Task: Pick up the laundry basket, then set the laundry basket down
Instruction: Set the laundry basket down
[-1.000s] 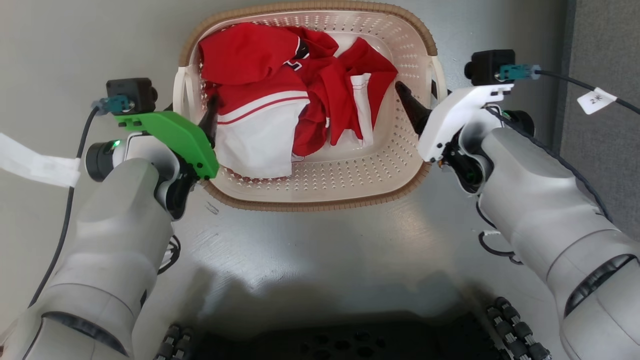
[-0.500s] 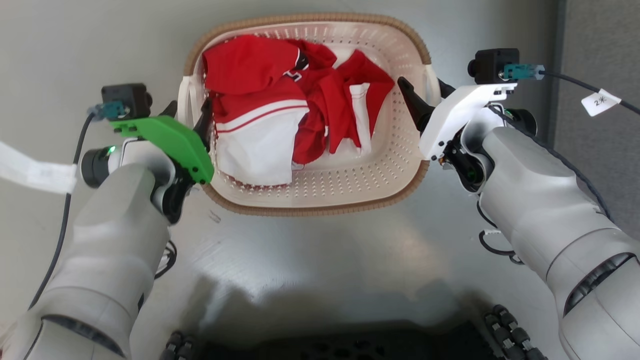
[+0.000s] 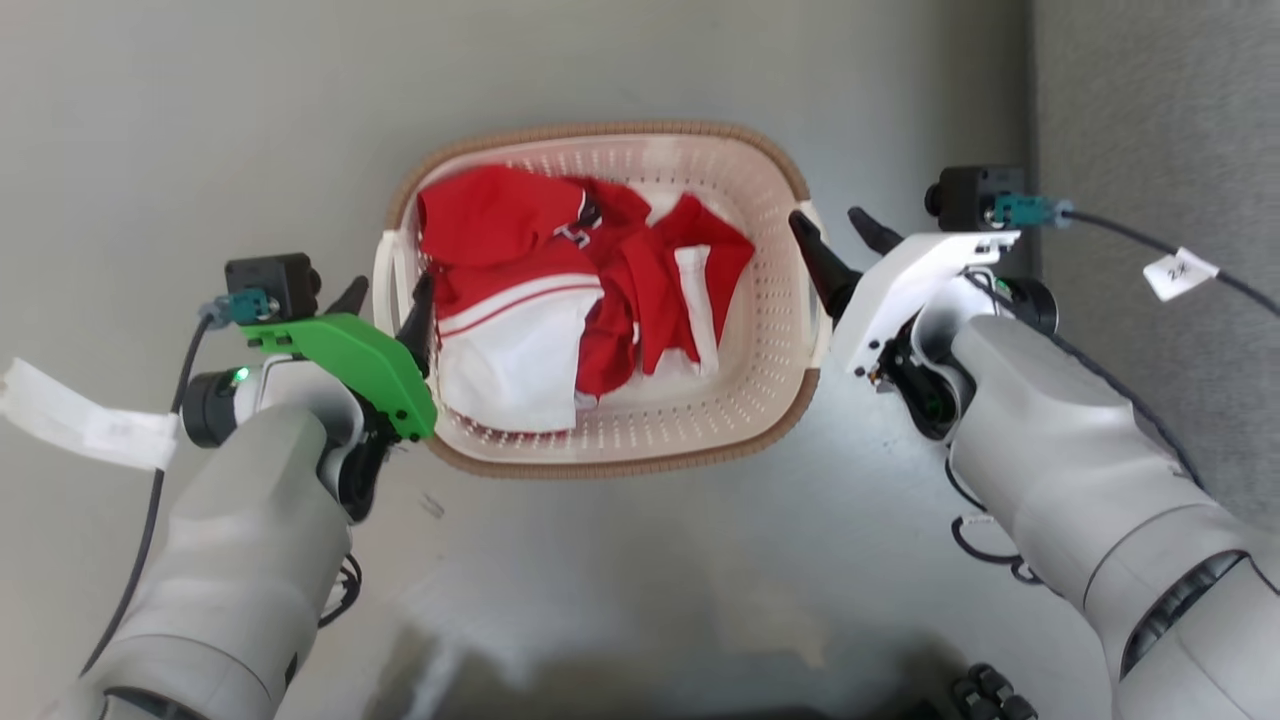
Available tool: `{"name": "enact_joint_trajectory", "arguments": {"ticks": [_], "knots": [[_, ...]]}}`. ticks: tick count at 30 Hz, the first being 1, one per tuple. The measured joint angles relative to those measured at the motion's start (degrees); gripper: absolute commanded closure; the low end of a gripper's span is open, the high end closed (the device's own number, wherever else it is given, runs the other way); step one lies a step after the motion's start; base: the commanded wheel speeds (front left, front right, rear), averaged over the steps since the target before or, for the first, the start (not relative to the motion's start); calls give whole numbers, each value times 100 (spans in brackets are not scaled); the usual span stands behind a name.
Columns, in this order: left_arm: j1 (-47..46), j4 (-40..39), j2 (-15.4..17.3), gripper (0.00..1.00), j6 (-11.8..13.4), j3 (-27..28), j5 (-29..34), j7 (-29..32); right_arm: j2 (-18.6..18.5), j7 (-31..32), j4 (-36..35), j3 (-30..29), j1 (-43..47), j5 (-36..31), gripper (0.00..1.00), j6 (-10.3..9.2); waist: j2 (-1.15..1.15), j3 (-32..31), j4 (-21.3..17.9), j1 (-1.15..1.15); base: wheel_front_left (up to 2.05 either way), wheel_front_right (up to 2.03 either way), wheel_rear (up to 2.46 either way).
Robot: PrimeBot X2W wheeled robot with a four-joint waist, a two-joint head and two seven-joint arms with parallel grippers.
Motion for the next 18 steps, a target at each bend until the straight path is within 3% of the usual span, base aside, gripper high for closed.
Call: {"name": "enact_joint_trajectory", "arguments": {"ticks": [12, 18], "knots": [[422, -487, 145, 0, 0, 25, 9, -105, -76, -197, -223, 82, 419, -110, 0, 0, 0, -957, -33, 0, 0, 0, 0], [520, -1050, 388, 0, 0, 438, 218, -105, -219, -198, -401, -45, 642, -199, 0, 0, 0, -1448, -21, 0, 0, 0, 0]]}}
